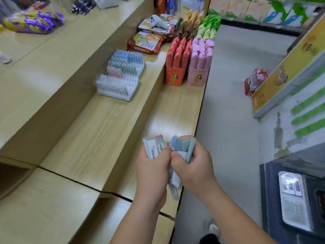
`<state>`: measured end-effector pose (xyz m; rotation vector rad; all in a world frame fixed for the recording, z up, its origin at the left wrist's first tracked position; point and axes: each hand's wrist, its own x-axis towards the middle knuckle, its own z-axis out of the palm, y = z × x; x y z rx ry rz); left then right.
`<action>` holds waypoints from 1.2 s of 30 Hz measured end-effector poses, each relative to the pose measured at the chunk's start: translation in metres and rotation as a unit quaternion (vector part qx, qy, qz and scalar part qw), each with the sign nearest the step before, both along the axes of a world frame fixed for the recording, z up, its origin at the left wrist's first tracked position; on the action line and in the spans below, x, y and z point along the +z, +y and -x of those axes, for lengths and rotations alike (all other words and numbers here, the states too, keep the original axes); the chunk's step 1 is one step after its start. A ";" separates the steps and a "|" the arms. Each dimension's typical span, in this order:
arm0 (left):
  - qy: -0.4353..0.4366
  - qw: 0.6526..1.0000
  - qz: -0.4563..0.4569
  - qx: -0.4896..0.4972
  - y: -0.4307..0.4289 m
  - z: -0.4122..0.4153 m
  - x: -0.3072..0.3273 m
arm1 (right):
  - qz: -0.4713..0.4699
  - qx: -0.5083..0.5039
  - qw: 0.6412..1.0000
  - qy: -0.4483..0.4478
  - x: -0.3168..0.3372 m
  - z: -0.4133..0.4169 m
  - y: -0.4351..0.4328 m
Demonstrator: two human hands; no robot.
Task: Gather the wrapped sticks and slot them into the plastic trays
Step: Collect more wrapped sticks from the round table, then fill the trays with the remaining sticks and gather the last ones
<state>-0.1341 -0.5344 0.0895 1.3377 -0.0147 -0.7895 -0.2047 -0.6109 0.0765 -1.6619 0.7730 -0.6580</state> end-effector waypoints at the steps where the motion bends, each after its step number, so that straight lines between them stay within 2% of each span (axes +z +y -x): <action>1: 0.001 1.000 -0.004 0.019 -0.016 -0.002 -0.002 | -0.004 0.018 1.000 -0.003 -0.005 -0.004 -0.018; 8: 0.009 0.983 -0.019 0.184 -0.079 -0.047 -0.013 | -0.018 0.221 0.975 -0.019 -0.012 -0.080 -0.102; 15: -0.003 0.925 -0.047 0.376 -0.069 -0.138 -0.031 | -0.020 0.402 0.915 -0.003 -0.025 -0.210 -0.098; 24: 0.001 0.868 -0.101 0.486 -0.068 -0.263 -0.099 | 0.037 0.502 0.864 0.026 -0.089 -0.361 -0.097; 31: -0.056 0.819 -0.158 0.548 -0.056 -0.320 -0.145 | 0.007 0.549 0.835 0.005 -0.137 -0.427 -0.076; 36: -0.115 0.756 -0.281 0.580 -0.053 -0.336 -0.160 | 0.115 0.563 0.818 -0.017 -0.154 -0.448 -0.065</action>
